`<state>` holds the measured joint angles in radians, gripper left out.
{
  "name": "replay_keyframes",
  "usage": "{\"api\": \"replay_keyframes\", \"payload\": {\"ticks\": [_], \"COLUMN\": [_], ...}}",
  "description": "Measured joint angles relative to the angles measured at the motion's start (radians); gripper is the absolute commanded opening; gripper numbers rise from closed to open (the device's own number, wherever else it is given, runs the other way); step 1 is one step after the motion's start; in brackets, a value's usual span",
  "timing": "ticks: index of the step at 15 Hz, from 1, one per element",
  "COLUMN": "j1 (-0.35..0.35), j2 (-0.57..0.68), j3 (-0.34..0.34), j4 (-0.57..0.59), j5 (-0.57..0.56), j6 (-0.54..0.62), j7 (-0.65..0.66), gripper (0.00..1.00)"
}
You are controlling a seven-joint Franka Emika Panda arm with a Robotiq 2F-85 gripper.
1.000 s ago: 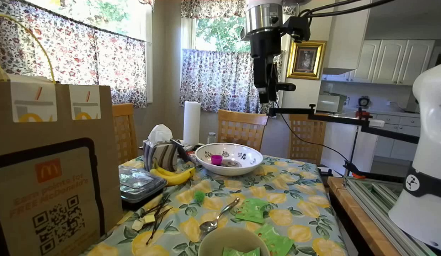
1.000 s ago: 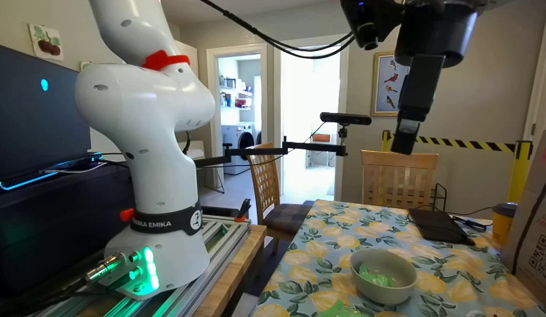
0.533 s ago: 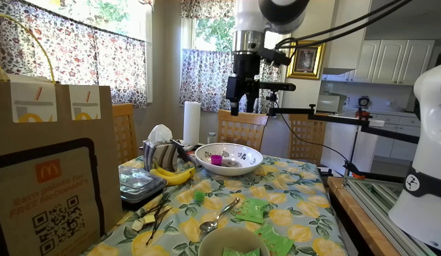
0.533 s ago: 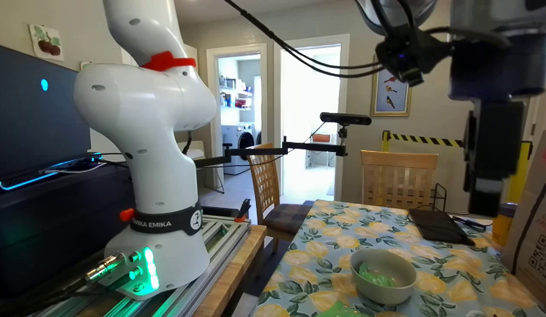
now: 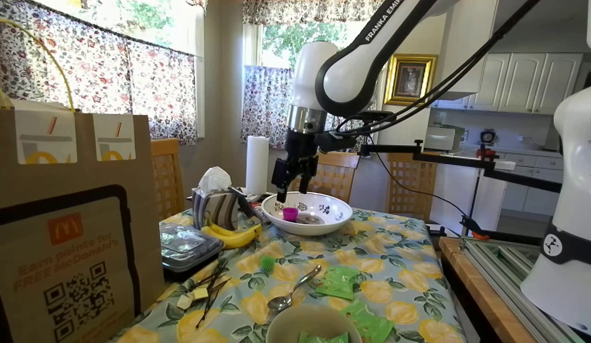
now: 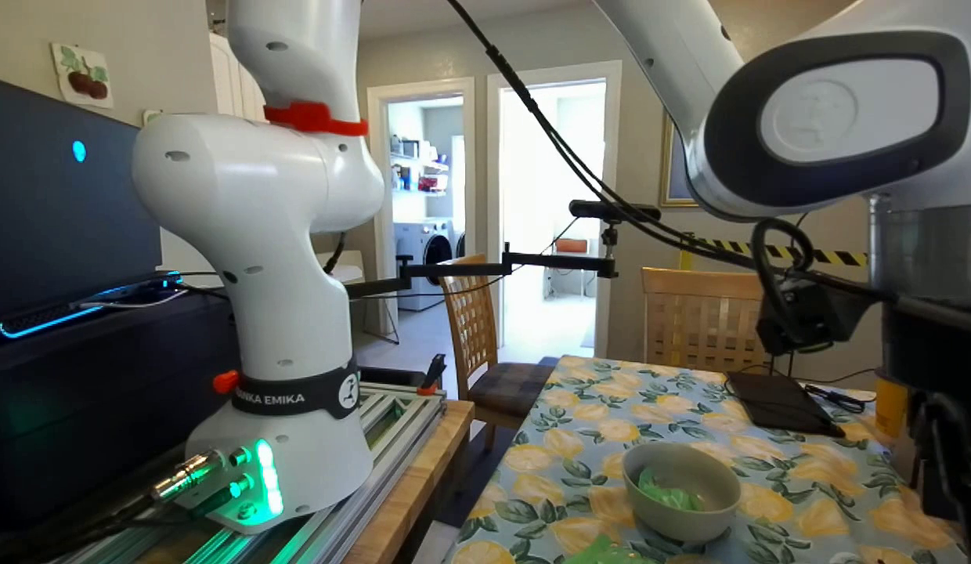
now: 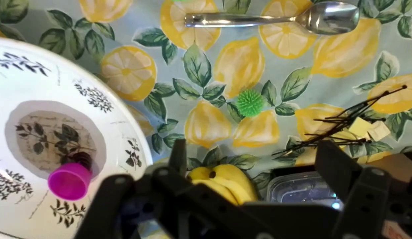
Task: Put the green ball on the silver spoon then use the spoon to place the ball in the grey bowl.
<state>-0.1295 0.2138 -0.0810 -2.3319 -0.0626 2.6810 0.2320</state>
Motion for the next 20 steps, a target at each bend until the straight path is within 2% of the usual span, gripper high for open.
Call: {"api": "replay_keyframes", "payload": {"ticks": [5, 8, 13, 15, 20], "j1": [0.005, -0.015, -0.149, -0.186, -0.203], "j2": [-0.003, 0.015, 0.111, 0.155, 0.27], "j3": [-0.009, 0.015, 0.164, 0.193, 0.188], "j4": [0.0, -0.002, 0.0, 0.009, 0.074], "j5": [0.002, 0.055, 0.133, 0.142, 0.129], "j6": [0.022, 0.054, 0.153, 0.185, 0.192], "j7": [-0.033, -0.208, -0.533, -0.638, -0.7], "gripper": [1.0, 1.0, 1.0, 1.0, 1.0]}}
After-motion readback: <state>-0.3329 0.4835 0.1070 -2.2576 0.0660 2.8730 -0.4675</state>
